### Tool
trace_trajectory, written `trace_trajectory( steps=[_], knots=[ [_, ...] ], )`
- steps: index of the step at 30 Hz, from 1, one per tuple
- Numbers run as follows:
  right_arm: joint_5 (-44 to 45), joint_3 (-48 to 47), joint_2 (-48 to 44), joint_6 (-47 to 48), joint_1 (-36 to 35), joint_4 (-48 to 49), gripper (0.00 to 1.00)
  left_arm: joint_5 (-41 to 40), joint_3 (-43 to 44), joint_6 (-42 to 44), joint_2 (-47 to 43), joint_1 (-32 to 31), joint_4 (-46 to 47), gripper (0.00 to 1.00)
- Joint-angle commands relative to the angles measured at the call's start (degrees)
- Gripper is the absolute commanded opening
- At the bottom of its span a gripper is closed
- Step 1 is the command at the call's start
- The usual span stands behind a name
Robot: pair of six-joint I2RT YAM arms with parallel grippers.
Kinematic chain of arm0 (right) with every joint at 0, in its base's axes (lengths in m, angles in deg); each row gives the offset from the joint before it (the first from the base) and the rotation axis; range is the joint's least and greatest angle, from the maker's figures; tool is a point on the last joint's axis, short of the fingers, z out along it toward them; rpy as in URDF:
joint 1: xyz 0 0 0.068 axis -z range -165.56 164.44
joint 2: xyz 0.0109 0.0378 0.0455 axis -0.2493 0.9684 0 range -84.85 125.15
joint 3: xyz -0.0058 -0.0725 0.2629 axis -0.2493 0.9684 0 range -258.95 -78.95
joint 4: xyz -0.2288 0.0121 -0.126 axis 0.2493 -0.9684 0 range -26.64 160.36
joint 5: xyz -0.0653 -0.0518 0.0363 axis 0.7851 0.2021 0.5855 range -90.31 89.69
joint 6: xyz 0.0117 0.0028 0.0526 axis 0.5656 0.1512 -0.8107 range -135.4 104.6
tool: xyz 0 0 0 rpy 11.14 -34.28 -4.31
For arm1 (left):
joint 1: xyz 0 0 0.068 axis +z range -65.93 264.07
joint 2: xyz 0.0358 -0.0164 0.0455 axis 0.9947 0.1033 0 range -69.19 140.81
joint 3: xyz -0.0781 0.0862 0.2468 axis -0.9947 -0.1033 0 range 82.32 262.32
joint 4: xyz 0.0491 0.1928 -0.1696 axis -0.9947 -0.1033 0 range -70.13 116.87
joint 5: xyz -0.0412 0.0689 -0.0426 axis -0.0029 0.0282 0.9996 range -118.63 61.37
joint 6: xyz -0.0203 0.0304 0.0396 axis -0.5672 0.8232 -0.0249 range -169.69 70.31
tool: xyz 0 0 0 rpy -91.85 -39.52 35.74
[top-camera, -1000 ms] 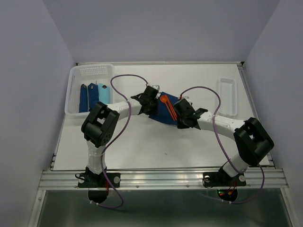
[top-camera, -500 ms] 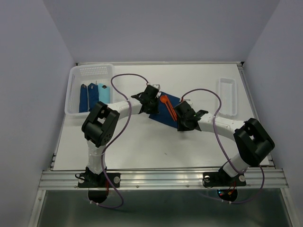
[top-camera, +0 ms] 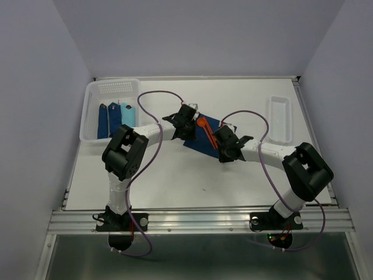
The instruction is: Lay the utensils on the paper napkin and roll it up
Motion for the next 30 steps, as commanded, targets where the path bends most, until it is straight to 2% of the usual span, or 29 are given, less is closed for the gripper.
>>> trace_trajectory(
  steps=[1,3,11,30],
  knots=[
    [-0.9,-1.5,0.1,0.8,-0.3,2.3,0.1,-0.4,2.0,0.3,-0.4,0.1,-0.3,0.0],
    [-1.1,-1.8,-0.2,1.0,-0.3,2.1,0.01,-0.5,2.2,0.4,0.0,0.1,-0.5,0.0],
    [-0.7,-3.3,-2.1,1.6,-0.3,1.2,0.01,-0.9,2.4,0.4,1.6,0.1,-0.6,0.0],
    [1.3,-9.9,1.2,2.9,-0.3,0.5,0.01,-1.1,1.0,1.4,1.5,0.1,-0.5,0.0]
  ],
)
